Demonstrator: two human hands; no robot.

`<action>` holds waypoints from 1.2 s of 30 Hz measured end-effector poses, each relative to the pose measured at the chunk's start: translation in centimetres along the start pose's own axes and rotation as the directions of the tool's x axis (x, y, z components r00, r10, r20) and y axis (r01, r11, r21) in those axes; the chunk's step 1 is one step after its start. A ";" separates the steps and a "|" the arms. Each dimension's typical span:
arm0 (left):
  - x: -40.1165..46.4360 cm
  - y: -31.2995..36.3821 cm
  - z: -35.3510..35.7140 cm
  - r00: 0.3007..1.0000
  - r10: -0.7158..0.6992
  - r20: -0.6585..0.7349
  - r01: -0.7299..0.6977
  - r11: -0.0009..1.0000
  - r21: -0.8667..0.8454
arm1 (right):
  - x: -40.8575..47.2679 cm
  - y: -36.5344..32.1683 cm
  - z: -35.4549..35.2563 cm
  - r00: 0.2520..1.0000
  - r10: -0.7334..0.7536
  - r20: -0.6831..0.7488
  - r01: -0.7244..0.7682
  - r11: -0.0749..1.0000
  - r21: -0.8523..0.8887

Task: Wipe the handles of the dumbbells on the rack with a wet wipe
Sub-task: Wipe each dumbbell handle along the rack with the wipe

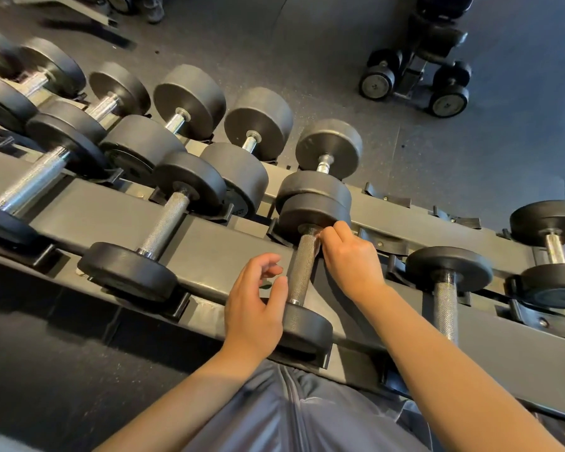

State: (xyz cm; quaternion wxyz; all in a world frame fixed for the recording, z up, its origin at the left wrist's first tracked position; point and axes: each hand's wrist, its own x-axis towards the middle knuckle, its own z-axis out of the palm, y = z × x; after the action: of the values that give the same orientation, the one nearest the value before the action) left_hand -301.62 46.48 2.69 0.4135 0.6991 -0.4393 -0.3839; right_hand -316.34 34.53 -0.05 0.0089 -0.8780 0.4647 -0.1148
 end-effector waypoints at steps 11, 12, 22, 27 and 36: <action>0.8 0.6 -0.6 0.973 -0.082 0.214 0.083 0.997 0.005 | 1.0 -1.3 -1.5 0.975 -0.094 0.203 0.070 0.990 0.123; 1.1 0.6 -0.7 0.961 -0.122 0.248 0.129 0.992 -0.013 | 0.6 -1.0 -1.8 0.978 -0.082 0.190 0.047 0.983 0.180; 11.7 1.4 0.9 0.907 0.142 0.397 -0.283 0.903 0.322 | 1.0 -0.1 -2.2 0.992 -0.092 0.089 0.098 0.993 -0.063; 13.4 -0.2 0.8 0.852 0.239 0.467 -0.421 0.841 0.339 | 1.8 0.6 -2.7 0.958 -0.255 0.133 0.276 0.946 -0.173; 14.4 -1.0 -0.8 0.801 0.224 0.555 -0.469 0.810 0.351 | 6.3 -5.4 -4.2 0.764 -0.231 0.603 0.486 0.820 -0.301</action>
State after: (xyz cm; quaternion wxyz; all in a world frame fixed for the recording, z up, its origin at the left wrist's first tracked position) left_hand -296.06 33.54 -0.42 0.1711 0.5620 -0.7328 -0.3434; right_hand -309.43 32.79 5.93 -0.0820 -0.9260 0.2742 0.2462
